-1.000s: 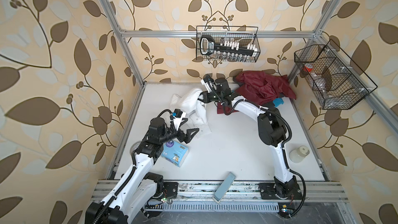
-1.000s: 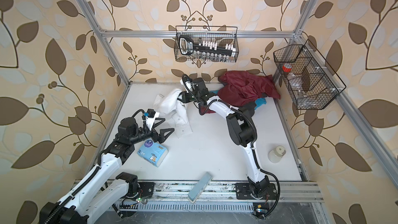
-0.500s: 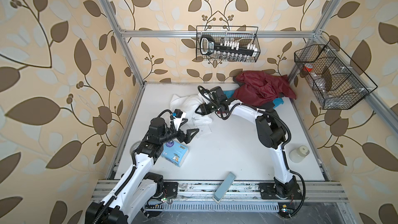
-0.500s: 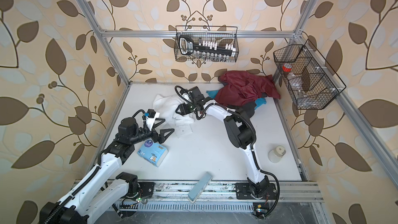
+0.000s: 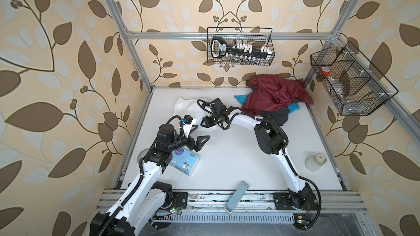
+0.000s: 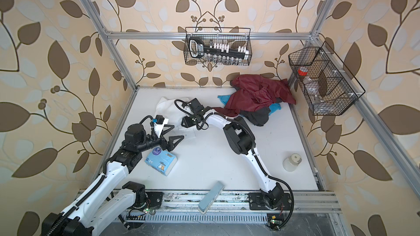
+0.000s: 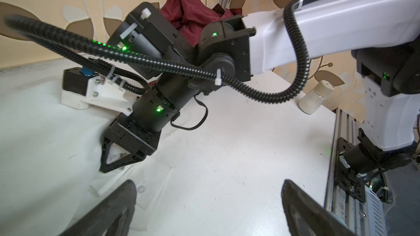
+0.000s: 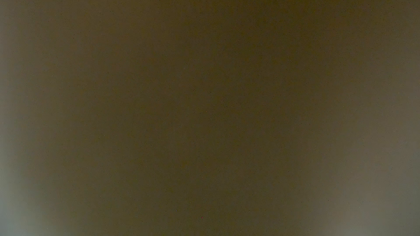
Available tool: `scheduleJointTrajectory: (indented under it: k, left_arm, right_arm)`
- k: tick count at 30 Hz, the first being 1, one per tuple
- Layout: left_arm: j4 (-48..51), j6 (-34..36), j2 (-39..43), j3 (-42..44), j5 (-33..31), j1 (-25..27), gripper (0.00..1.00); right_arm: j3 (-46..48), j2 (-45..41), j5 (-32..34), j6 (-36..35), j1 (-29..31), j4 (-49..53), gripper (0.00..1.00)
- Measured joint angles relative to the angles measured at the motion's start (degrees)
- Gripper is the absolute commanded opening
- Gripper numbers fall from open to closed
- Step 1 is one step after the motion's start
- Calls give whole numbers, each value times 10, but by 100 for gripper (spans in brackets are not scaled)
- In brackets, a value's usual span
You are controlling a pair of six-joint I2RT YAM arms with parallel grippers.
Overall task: Pick out a specific cloth from the pile
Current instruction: 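Lay the white shirt on the table and open the right gripper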
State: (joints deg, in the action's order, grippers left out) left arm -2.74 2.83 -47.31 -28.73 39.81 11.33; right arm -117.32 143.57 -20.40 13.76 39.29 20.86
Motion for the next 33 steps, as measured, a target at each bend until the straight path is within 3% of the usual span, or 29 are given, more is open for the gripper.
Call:
scheduleJointTrajectory:
  k: [8, 10, 13, 15, 22, 33]
  left_arm:
    - [0, 0, 0, 0, 0, 0, 99]
    - [0, 0, 0, 0, 0, 0, 99]
    - [0, 0, 0, 0, 0, 0, 99]
    - [0, 0, 0, 0, 0, 0, 99]
    - [0, 0, 1, 0, 0, 0, 99]
    - [0, 0, 11, 0, 0, 4, 99]
  right_arm:
    - [-153, 95, -15, 37, 7, 5, 45]
    - [-165, 103, -18, 48, 9, -2, 52]
    - [-166, 104, -22, 55, 12, -7, 72]
    - [-153, 96, -23, 51, 13, -21, 99]
    - [-5, -5, 7, 21, 18, -35, 100]
    - [134, -171, 83, -10, 17, -2, 100]
